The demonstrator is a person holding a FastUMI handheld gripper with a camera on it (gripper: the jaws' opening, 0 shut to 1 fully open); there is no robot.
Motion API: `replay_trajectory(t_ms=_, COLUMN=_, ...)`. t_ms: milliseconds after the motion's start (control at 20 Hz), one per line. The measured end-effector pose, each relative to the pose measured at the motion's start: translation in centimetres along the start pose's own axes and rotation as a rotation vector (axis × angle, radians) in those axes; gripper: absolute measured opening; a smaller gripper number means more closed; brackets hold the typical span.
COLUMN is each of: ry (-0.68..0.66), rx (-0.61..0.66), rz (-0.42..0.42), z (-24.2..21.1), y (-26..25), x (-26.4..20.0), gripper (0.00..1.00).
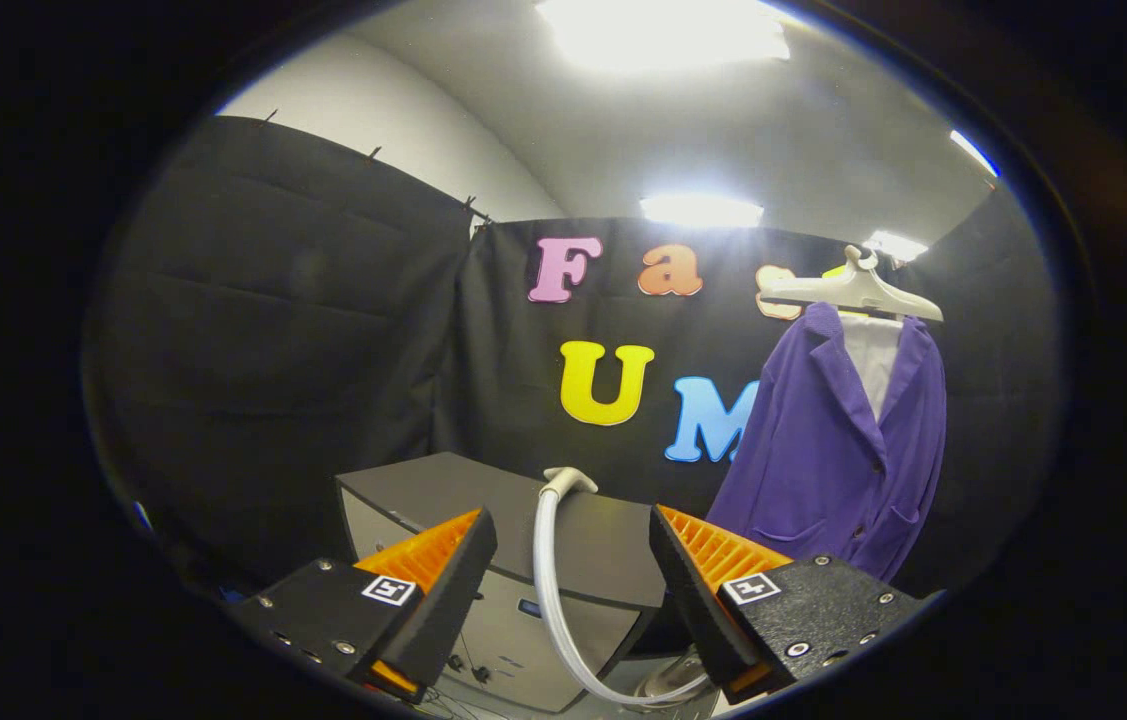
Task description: Iron the clothes twice with a garment steamer, once on the left side and once on the right side.
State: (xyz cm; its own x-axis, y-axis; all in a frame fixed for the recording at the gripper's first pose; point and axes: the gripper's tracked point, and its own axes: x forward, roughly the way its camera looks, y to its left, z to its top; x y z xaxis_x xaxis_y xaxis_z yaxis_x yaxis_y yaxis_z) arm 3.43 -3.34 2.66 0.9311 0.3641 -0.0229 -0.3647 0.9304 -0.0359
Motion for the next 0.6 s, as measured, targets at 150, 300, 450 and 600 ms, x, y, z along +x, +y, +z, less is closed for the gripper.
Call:
replay_trajectory(t_ms=150, ry=0.015, rx=-0.013, rz=0.010, z=1.4, y=0.5, x=2.3, gripper=0.95)
replay_trajectory(t_ms=300, ry=0.014, rx=0.021, rz=0.015, z=3.2, y=1.5, x=5.4, gripper=0.95)
replay_trajectory(t_ms=450, ry=0.050, rx=0.003, rz=0.001, z=3.2, y=1.4, x=8.7, gripper=0.95)
replay_trajectory(t_ms=600, ry=0.111, rx=0.042, rz=-0.012, z=2.4, y=1.6, x=12.5, gripper=0.95)
